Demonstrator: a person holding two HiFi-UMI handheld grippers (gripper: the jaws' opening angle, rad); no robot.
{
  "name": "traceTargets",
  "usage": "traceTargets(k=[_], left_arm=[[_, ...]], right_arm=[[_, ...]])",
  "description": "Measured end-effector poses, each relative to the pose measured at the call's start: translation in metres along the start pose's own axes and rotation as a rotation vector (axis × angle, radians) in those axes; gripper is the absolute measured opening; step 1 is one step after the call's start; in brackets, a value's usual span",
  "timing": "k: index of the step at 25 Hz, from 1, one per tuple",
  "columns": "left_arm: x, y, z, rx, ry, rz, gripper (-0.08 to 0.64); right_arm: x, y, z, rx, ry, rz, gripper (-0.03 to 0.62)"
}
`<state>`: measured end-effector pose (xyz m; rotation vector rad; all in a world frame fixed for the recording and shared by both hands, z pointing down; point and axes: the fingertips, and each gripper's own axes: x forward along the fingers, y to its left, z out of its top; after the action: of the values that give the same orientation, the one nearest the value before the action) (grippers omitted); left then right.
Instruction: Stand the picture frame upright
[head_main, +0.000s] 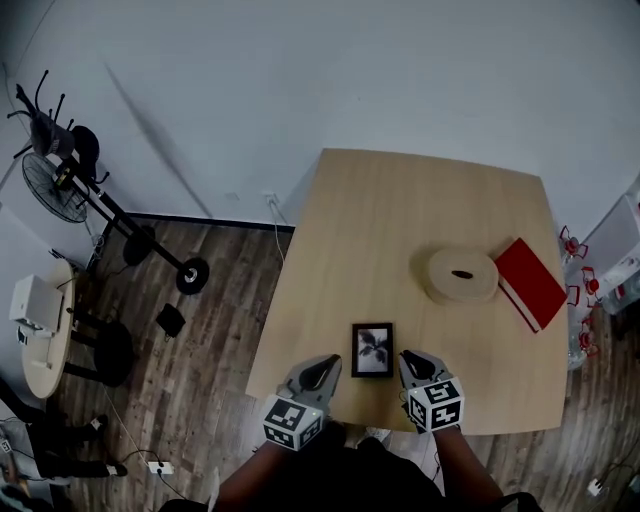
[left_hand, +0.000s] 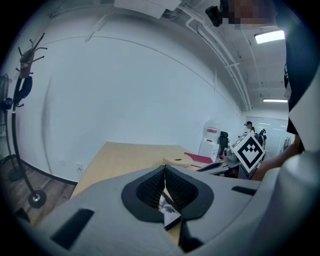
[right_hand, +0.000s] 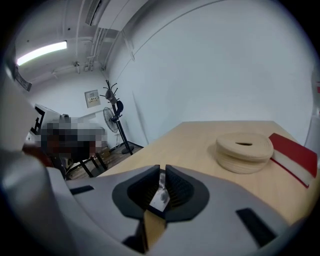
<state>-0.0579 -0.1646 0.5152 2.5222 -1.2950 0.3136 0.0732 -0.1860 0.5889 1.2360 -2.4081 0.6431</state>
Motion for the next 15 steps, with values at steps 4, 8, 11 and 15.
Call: traceTargets(k=[4, 8, 11, 15], left_arm=[[0.004, 0.011, -0.006, -0.013, 0.016, -0.003, 0.005], [0.001, 0.026, -0.012, -0.024, 0.040, 0.010, 0.005], [-0.001, 0.037, -0.018, -0.042, 0.051, 0.024, 0.005], [-0.001, 0.049, -0.027, -0.057, 0.070, 0.047, 0.005]], right_arm=[[0.025, -0.008, -0.024, 0.032, 0.099, -0.011, 0.071], [0.048, -0.015, -0.044, 0.060, 0.186, -0.045, 0.119], [0.065, -0.017, -0.056, 0.054, 0.249, -0.054, 0.138], [0.085, -0.023, -0.075, 0.055, 0.322, -0.060, 0.150]])
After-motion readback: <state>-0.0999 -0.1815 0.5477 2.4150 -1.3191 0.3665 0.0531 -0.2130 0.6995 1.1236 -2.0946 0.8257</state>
